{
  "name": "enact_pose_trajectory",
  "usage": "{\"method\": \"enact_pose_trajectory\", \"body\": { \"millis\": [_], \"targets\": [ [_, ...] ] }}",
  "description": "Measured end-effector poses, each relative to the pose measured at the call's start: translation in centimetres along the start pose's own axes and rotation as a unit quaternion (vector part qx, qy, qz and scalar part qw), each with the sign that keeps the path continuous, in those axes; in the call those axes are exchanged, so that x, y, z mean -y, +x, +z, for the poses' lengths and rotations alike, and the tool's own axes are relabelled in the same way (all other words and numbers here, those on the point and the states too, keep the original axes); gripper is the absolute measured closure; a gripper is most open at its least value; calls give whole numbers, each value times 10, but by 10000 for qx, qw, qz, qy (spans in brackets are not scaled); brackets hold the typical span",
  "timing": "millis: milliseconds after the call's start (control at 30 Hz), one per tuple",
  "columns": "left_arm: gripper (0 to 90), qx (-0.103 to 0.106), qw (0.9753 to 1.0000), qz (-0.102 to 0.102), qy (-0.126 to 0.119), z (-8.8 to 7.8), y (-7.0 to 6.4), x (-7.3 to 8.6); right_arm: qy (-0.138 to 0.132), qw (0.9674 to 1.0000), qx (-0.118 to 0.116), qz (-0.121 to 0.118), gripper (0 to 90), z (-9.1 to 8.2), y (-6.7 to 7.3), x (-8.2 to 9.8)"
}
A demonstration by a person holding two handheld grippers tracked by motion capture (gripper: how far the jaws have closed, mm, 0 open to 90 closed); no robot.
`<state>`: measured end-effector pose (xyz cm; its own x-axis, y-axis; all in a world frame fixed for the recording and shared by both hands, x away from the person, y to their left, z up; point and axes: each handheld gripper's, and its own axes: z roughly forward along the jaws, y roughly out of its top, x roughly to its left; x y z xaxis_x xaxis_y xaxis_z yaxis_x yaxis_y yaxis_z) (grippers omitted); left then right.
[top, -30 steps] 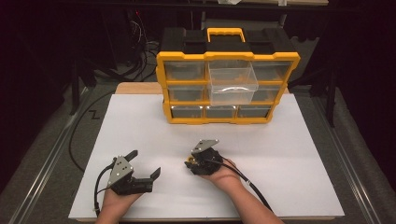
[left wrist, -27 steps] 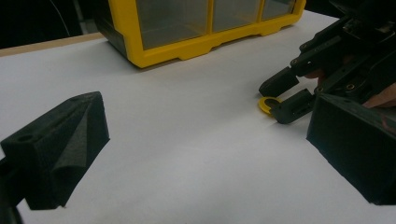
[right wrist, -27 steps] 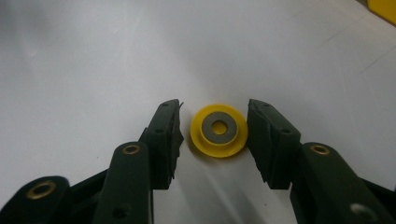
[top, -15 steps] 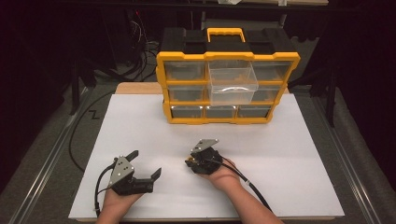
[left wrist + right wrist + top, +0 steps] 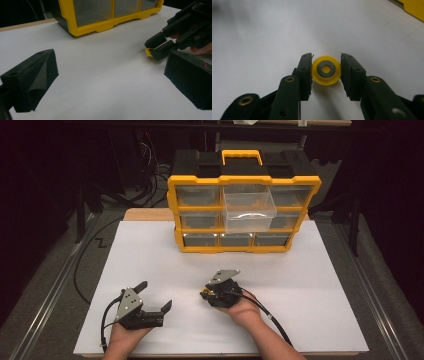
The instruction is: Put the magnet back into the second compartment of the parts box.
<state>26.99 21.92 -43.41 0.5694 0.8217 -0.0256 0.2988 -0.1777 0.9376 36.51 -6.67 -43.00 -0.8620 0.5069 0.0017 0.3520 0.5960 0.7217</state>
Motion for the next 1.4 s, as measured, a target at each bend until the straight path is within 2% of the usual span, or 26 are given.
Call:
{"method": "enact_pose_trajectory", "body": {
  "millis": [100, 267, 300, 567, 733, 800, 1000, 1167, 1200, 1233, 1333, 1400],
  "targets": [
    [2, -20, 10000, -21, -12, -1, 1, 0, -27, 10000, -5, -32, 650, -6, -1, 4],
    [2, -45, 10000, -41, -40, -2, 1, 0, -114, 9999, 66, 92, 649, -27, -11, 19],
    [2, -45, 10000, -41, -40, -2, 1, 0, -114, 9999, 66, 92, 649, -27, -11, 19],
    [2, -87, 9999, -50, -63, -2, 2, 0, -184, 9992, 251, 263, 648, -59, -25, 46],
    [2, -72, 9999, -47, -87, -2, 1, 0, -189, 9986, 357, 330, 648, -71, -31, 58],
    [2, -65, 9999, -52, -72, -1, 1, 0, -266, 9977, 430, 443, 648, -81, -36, 64],
    [2, -62, 9999, -64, -58, 0, 3, 0, -334, 9965, 545, 539, 648, -92, -42, 71],
    [3, -70, 10000, -35, -62, 0, 2, 0, -309, 9948, 693, 679, 648, -108, -53, 87],
    [3, -69, 9999, -58, -55, 0, 2, 0, -343, 9936, 753, 772, 648, -116, -58, 94],
    [3, -69, 9999, -58, -55, 0, 2, 0, -343, 9936, 753, 772, 648, -116, -58, 94],
    [3, -64, 10000, -16, -49, 0, 1, 0, -339, 9912, 913, 897, 648, -132, -67, 111],
    [3, -71, 10000, -23, -49, 0, 2, 0, -369, 9908, 938, 899, 648, -135, -69, 115]
  ]
}}
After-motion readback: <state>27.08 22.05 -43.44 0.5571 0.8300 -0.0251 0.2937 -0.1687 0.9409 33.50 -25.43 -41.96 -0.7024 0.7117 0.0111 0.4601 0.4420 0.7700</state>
